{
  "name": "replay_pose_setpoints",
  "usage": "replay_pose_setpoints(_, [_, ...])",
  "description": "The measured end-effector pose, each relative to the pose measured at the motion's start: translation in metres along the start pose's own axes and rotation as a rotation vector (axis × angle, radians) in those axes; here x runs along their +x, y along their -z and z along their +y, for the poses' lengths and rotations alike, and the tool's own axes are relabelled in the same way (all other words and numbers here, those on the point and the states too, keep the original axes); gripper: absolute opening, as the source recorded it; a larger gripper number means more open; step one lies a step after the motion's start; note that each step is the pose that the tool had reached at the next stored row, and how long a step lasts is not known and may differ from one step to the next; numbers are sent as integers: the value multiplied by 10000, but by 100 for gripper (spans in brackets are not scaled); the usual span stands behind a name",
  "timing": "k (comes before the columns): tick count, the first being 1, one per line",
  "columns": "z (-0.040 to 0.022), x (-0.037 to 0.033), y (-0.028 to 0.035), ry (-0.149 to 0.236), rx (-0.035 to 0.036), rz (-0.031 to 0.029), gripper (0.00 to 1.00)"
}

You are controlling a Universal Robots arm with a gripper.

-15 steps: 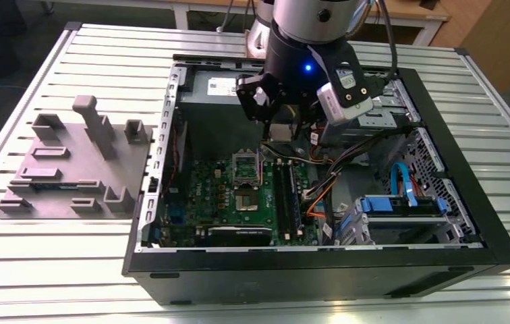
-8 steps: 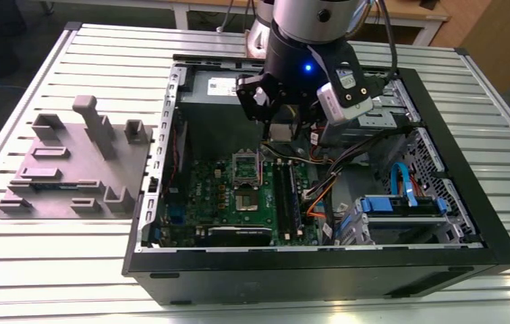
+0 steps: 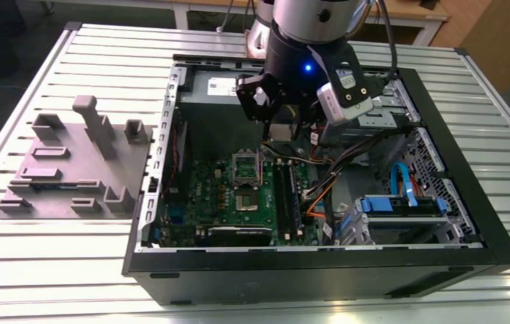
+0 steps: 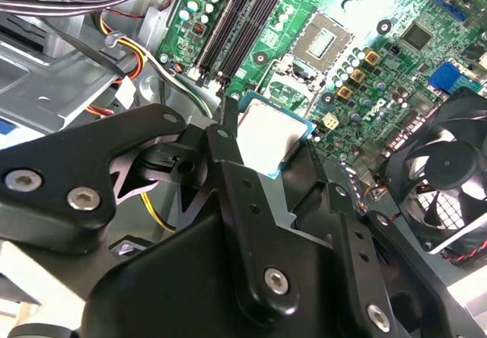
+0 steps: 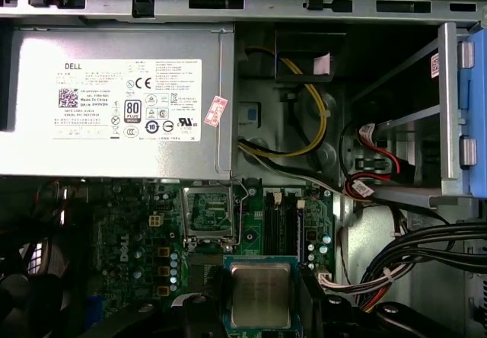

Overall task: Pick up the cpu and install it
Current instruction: 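Place the cpu into insertion slot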

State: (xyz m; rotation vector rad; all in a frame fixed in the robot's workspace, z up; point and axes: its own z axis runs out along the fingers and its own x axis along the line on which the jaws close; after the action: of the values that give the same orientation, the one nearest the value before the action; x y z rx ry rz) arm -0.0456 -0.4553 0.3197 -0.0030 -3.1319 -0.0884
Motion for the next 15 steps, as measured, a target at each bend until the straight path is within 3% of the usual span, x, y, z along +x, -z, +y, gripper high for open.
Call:
replay_pose_setpoints(5, [-50,18,-34,65,2,17,47])
replay_pose_setpoints(8, [-98,19,-85,126,-1,66,47])
replay_pose_setpoints(12, [-133,21,-155,341,1,180,47])
replay_pose_setpoints(15, [-137,86,-210,381,2,184,47])
